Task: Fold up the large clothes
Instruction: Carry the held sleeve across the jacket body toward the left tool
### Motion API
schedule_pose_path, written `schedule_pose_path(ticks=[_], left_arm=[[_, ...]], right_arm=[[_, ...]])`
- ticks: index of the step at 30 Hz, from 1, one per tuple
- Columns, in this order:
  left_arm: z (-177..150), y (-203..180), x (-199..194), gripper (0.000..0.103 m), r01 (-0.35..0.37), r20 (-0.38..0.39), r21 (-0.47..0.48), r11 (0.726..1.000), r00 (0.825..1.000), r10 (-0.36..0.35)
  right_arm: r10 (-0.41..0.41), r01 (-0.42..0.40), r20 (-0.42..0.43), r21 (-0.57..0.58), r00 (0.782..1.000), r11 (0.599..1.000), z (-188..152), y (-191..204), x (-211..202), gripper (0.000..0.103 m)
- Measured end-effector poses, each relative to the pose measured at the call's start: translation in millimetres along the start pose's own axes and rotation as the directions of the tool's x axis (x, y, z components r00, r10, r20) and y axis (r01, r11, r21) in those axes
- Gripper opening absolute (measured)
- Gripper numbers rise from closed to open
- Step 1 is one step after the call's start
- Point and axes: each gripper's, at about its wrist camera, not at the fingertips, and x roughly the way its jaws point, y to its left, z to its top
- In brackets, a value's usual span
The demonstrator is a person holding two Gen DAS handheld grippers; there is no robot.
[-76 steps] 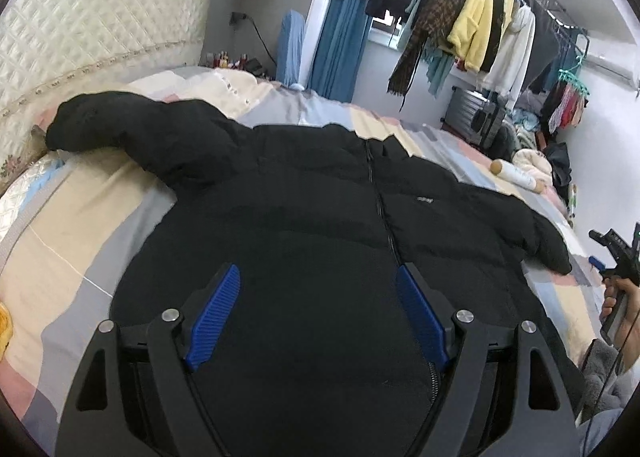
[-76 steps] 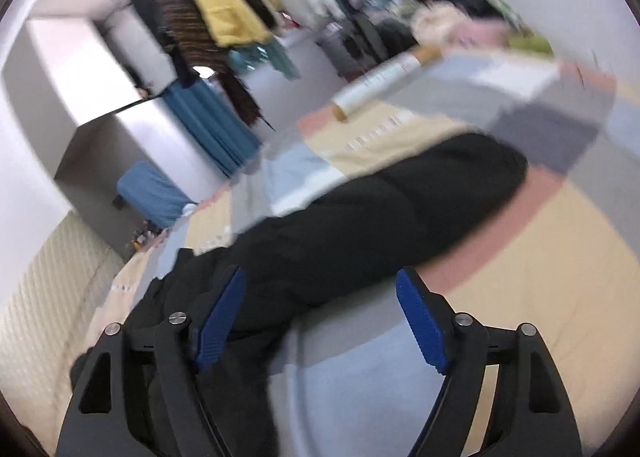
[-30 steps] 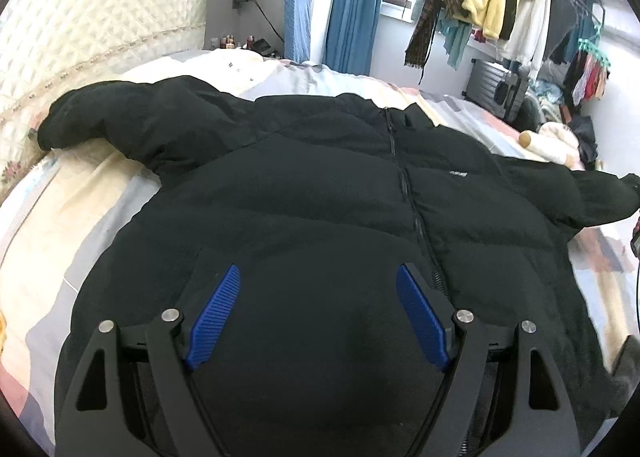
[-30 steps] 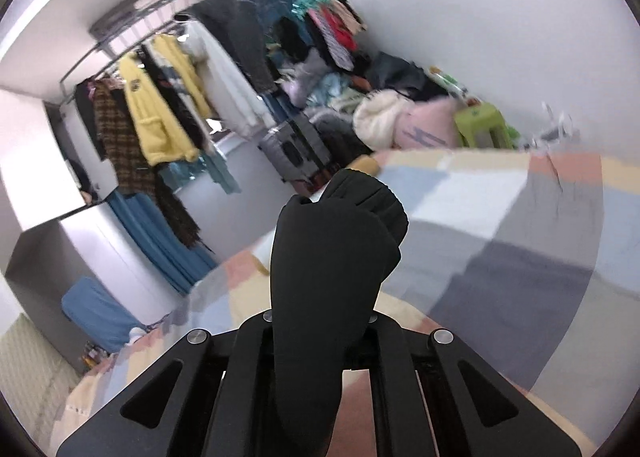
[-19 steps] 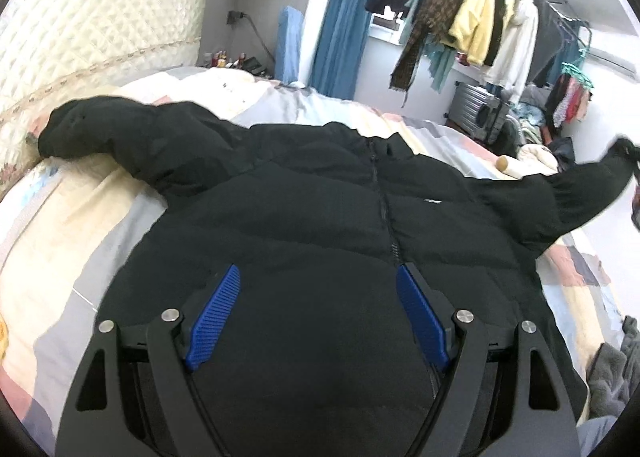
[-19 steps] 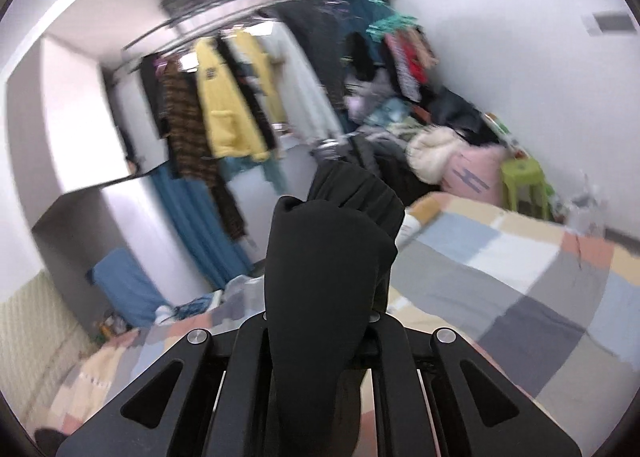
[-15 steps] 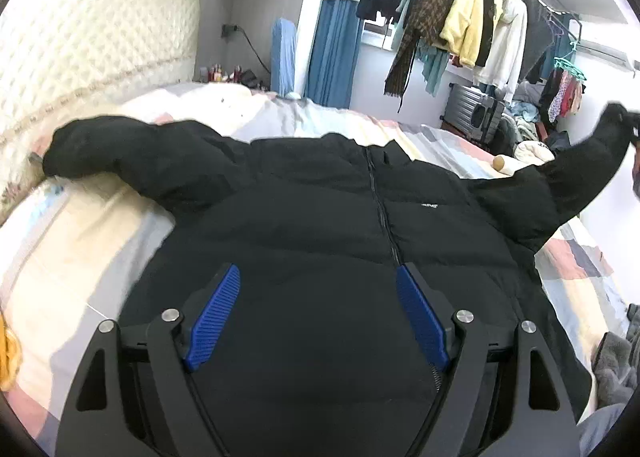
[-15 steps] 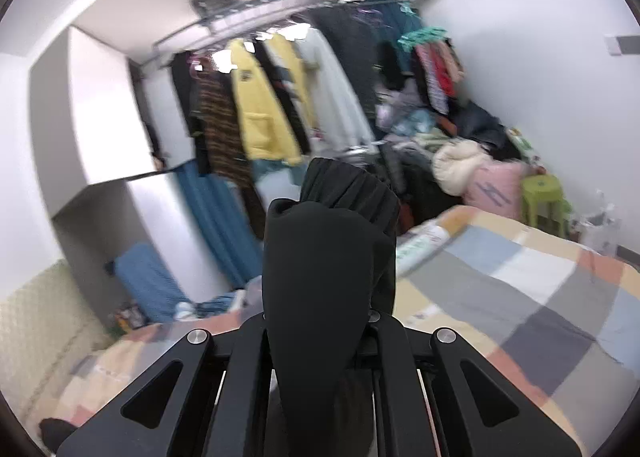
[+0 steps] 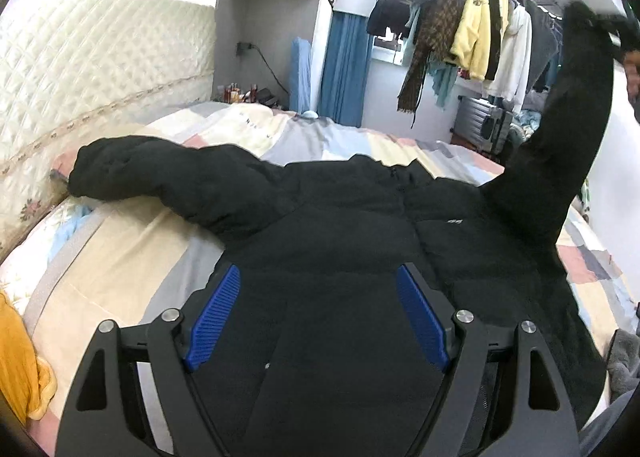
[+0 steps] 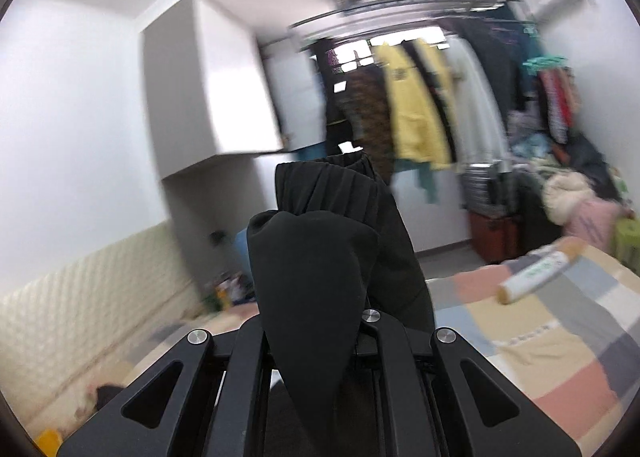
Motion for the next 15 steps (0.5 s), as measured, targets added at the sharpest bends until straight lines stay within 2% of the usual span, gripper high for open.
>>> schedule_pose_path(ticks=[4,6,11,15], left_arm=[[-3.5,9.1,1.3,0.081,0.01,-0.003,-0.008,1.0,1.0,-0.01],[-4.4,15.8,-2.0,0.081,0.023,0.009,-0.018,1.0,1.0,-0.023],[-10.5,39.8,-6.6,0.081,-0.005,0.012,-0.051,0.999,1.0,0.005],[-9.8,55.0,-6.8,0.081,-0.034,0.015,-0.076,0.997,0.999,0.035]], right_arm=[[0.1,-0.104,-0.087,-0.045,0.991,0.994,-37.6,62.8,29.6,0.006],[0.15,-0.158,-0.135,-0.054,0.979,0.986,-59.8,87.7,45.4,0.006],[0.258,-0.294,-0.306,-0.077,0.916,0.953,-136.4,147.3,101.6,0.006],[0.294,-0.342,-0.401,-0.053,0.868,0.938,-194.3,175.6,132.1,0.006]])
